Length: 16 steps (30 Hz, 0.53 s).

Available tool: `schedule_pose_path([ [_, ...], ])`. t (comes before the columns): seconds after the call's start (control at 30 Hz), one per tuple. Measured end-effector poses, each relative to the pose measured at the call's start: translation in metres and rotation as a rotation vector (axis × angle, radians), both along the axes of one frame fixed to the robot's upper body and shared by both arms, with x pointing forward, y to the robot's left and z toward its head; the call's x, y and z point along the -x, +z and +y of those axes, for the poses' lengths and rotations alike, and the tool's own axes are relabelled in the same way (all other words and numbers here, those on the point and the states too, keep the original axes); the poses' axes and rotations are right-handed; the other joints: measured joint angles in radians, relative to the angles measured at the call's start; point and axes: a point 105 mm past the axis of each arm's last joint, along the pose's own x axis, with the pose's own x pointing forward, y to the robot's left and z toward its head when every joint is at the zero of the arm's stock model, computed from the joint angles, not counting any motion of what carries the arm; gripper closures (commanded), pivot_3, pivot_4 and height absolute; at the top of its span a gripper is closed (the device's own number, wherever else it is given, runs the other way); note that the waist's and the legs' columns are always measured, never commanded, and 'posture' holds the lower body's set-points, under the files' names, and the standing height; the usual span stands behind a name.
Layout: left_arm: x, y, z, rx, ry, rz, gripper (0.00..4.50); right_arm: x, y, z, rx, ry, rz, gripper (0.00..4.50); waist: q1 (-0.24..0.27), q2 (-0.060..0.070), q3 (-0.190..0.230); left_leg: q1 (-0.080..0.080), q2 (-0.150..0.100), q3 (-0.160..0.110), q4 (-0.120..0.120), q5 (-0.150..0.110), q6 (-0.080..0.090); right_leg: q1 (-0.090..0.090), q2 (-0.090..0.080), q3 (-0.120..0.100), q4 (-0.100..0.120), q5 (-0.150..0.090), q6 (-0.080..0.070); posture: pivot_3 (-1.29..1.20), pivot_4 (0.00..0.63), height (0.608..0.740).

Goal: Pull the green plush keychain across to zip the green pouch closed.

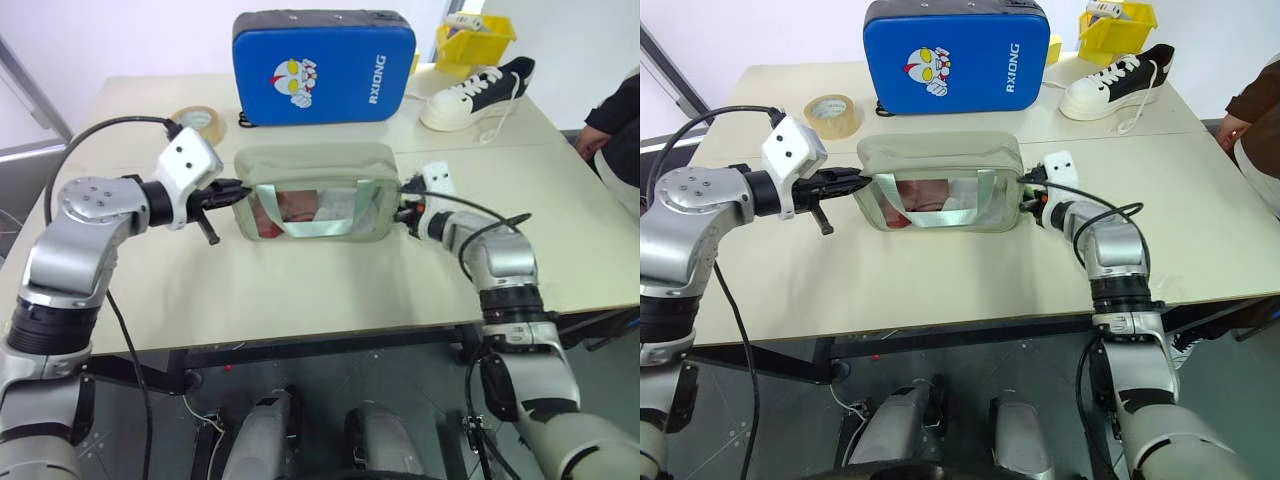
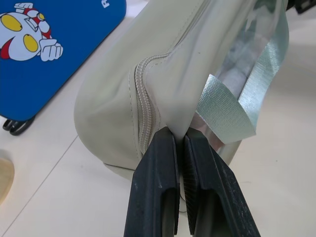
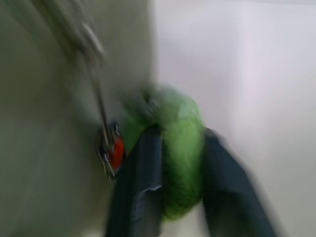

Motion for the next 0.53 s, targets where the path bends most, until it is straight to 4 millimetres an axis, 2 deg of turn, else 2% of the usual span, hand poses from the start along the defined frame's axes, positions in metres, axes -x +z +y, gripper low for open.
schedule_pose_path([
  [0.07, -0.002, -0.001, 0.002, 0.004, 0.006, 0.006, 3.5, 0.004, 0.016, -0.009, 0.053, 0.029, -0.038, 0.84, 0.003, 0.0, 0.0, 0.0, 0.0, 0.0, 0.0, -0.001, -0.001, -0.002, 0.0, 0.0, 0.0, 0.0, 0.0, 0.0, 0.15, 0.74],
  [0.1, -0.003, -0.002, 0.003, 0.008, 0.008, 0.016, 3.01, 0.007, 0.025, -0.013, 0.079, 0.052, -0.053, 0.25, 0.006, 0.0, 0.0, 0.0, 0.0, 0.0, 0.0, -0.001, -0.001, -0.002, 0.0, 0.0, 0.0, 0.0, 0.0, 0.0, 0.15, 0.74],
  [0.13, -0.003, -0.003, 0.004, 0.016, 0.003, 0.034, 2.45, 0.014, 0.036, -0.02, 0.133, 0.095, -0.069, 0.0, 0.008, 0.0, 0.0, -0.001, 0.0, 0.0, 0.001, -0.001, -0.001, -0.003, -0.001, 0.0, 0.0, 0.0, 0.0, 0.0, 0.15, 0.74],
  [0.27, -0.008, 0.0, 0.018, 0.049, 0.012, 0.084, 0.34, 0.038, 0.087, -0.038, 0.276, 0.23, -0.157, 0.0, 0.005, 0.0, 0.001, -0.003, 0.0, 0.0, 0.001, -0.002, -0.001, -0.004, -0.001, 0.0, -0.002, 0.0, 0.0, 0.0, 0.15, 0.74],
  [0.3, -0.008, 0.004, 0.021, 0.057, 0.013, 0.08, 0.05, 0.044, 0.098, -0.037, 0.292, 0.271, -0.177, 0.0, 0.001, 0.0, 0.001, -0.002, 0.0, 0.0, 0.0, -0.002, -0.001, -0.004, -0.001, 0.0, -0.002, 0.0, 0.0, 0.0, 0.15, 0.74],
  [0.4, -0.009, 0.017, 0.036, 0.051, 0.019, 0.07, 0.05, 0.067, 0.114, -0.029, 0.323, 0.428, -0.204, 0.0, -0.004, 0.0, 0.001, -0.002, 0.0, 0.0, -0.001, -0.002, -0.001, -0.004, -0.001, 0.001, -0.002, 0.0, 0.0, 0.0, 0.15, 0.74],
  [0.53, -0.014, 0.024, 0.044, 0.069, 0.038, 0.062, 0.05, 0.079, 0.119, -0.012, 0.291, 0.525, -0.218, 0.0, 0.001, 0.0, 0.001, -0.003, 0.0, 0.0, -0.001, -0.002, -0.001, -0.004, -0.002, 0.0, -0.002, 0.0, 0.0, 0.0, 0.15, 0.74],
])
